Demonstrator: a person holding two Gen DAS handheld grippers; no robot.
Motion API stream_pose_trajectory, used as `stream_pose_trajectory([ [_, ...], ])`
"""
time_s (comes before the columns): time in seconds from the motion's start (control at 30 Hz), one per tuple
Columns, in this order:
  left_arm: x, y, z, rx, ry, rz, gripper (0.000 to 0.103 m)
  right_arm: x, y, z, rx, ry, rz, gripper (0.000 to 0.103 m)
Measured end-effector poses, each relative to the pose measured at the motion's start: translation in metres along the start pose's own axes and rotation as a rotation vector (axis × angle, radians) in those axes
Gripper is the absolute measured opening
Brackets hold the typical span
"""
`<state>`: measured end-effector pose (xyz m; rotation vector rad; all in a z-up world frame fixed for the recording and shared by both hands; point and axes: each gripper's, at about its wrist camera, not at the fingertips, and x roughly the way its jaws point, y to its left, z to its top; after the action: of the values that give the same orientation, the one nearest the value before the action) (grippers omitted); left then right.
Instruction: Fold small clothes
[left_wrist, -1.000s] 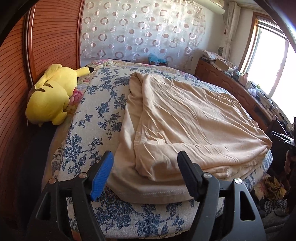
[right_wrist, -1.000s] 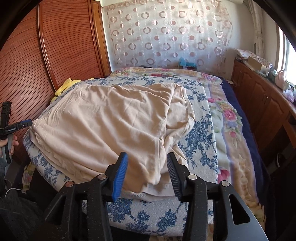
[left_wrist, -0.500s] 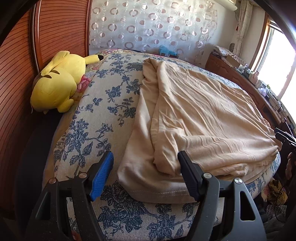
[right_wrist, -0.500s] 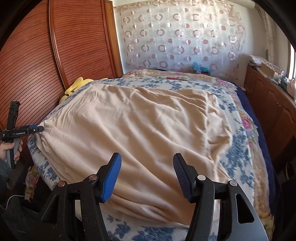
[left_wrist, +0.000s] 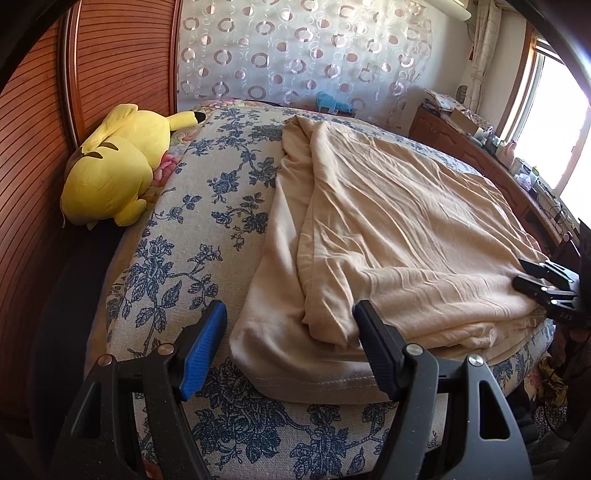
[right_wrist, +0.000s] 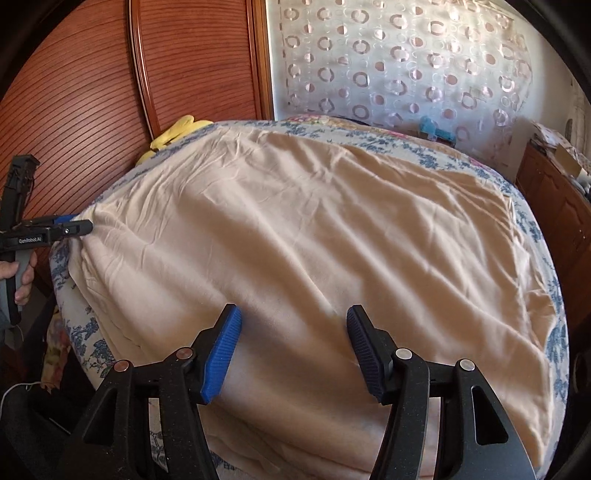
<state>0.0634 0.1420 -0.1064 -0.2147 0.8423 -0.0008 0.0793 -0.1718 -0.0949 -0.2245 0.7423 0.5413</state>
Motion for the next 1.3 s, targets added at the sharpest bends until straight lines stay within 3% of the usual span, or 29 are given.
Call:
stream_pose_trajectory([
  [0.13,-0.003,-0.001,0.001,-0.007,-0.016,-0.032,0.071,0.010,0.001,0.002,-0.002,-0.003,-0.012,0.064],
  [0.3,-0.005,-0.002,0.000,-0.026,-0.027,-0.055,0.057,0.011,0.008,-0.005,-0.017,-0.031,-0.021,0.069],
  [0.43,-0.003,-0.004,-0.001,-0.025,-0.021,-0.057,0.036,0.011,0.015,-0.012,-0.036,-0.039,-0.040,0.071],
  [0.53,-0.002,-0.011,-0.002,0.003,-0.013,-0.088,0.013,0.009,0.014,-0.013,-0.032,-0.039,-0.034,0.072],
  [0.67,-0.006,-0.030,0.002,0.051,-0.016,-0.089,0.012,0.007,0.012,-0.013,-0.023,-0.033,-0.042,0.072],
  [0.87,-0.025,-0.080,0.029,0.153,-0.078,-0.183,0.012,-0.014,-0.011,-0.016,0.055,-0.045,-0.118,0.072],
  [1.07,-0.022,-0.139,0.059,0.248,-0.091,-0.296,0.011,-0.045,-0.037,-0.028,0.117,-0.078,-0.147,0.072],
  [1.3,-0.012,-0.215,0.082,0.358,-0.075,-0.389,0.011,-0.081,-0.064,-0.049,0.194,-0.127,-0.126,0.072],
])
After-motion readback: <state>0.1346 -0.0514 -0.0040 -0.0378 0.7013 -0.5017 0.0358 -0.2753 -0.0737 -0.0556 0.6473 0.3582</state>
